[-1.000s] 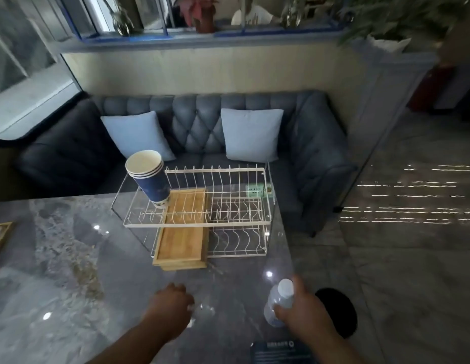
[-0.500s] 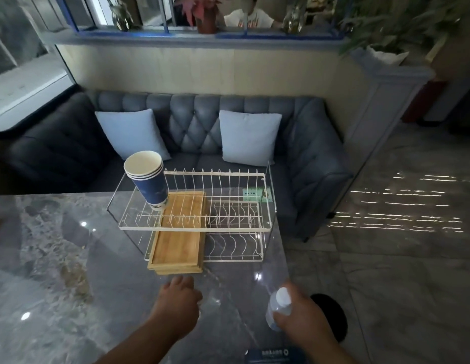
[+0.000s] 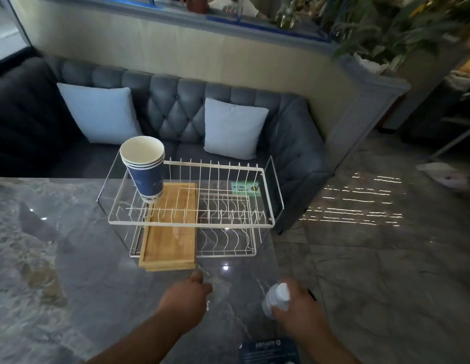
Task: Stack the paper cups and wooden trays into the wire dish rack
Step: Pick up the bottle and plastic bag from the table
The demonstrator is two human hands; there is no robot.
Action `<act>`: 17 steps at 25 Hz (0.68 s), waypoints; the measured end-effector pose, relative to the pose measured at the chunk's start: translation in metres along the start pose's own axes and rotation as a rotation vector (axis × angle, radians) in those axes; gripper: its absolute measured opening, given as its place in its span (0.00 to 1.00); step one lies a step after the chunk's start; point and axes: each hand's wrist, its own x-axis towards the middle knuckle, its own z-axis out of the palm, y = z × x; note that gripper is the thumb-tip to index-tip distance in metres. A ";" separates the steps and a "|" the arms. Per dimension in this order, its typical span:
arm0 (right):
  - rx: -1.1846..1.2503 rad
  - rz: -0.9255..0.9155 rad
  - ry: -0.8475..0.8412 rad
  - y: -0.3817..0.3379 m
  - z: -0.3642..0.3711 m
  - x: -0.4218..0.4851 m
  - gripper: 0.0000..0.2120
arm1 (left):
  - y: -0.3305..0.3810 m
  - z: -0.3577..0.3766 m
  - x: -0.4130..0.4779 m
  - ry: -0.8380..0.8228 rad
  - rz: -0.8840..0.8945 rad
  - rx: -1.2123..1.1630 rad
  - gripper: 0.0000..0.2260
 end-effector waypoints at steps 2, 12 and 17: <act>0.020 -0.001 0.011 0.005 -0.003 -0.002 0.28 | 0.007 0.004 0.004 0.011 0.014 -0.009 0.13; 0.190 0.042 0.152 0.084 -0.026 0.019 0.28 | 0.089 0.011 0.045 0.023 0.150 0.025 0.13; 0.290 0.091 0.208 0.160 -0.038 0.044 0.27 | 0.168 0.023 0.092 0.007 0.237 0.016 0.15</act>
